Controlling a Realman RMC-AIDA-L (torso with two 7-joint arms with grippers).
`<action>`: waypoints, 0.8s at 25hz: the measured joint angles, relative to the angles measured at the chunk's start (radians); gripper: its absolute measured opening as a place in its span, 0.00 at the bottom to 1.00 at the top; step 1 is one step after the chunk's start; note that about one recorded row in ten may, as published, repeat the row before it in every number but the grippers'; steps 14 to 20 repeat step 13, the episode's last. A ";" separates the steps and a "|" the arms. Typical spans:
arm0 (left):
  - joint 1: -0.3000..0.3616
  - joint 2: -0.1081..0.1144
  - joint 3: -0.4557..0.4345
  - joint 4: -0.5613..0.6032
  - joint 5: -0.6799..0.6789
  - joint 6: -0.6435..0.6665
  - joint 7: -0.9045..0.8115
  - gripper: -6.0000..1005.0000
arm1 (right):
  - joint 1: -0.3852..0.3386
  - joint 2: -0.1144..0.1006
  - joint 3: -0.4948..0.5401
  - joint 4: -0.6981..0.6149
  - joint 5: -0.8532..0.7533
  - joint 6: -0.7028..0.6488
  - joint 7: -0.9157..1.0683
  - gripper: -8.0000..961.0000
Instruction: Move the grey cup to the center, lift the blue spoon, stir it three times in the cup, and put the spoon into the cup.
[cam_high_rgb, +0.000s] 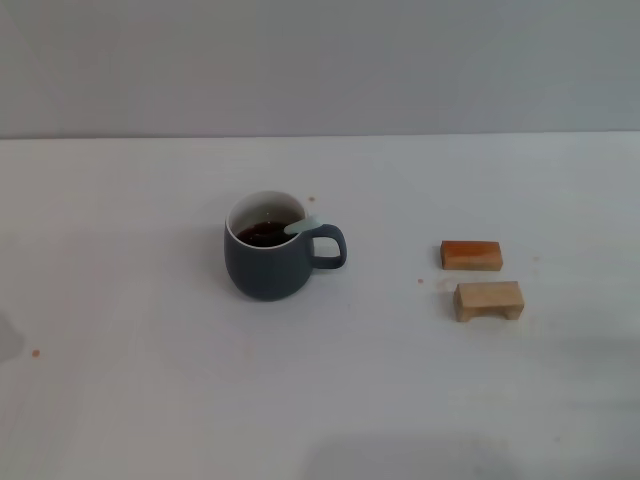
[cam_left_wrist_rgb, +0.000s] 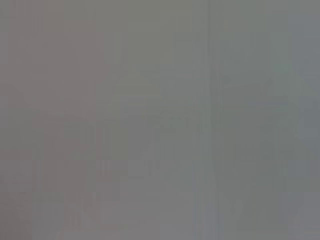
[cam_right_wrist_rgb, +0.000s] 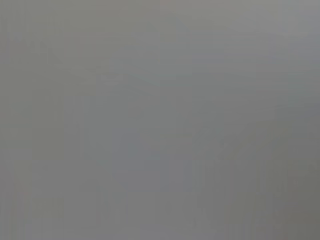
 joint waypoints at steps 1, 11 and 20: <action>0.001 0.000 0.000 0.000 0.000 0.000 0.000 0.00 | 0.001 0.000 -0.001 -0.001 0.000 0.000 0.000 0.87; 0.008 -0.001 0.001 0.001 0.000 0.000 -0.003 0.00 | 0.003 0.000 -0.025 -0.005 0.000 -0.010 0.001 0.87; 0.009 -0.001 0.001 0.001 0.000 0.000 -0.003 0.00 | 0.003 0.000 -0.025 -0.003 0.000 -0.011 -0.002 0.87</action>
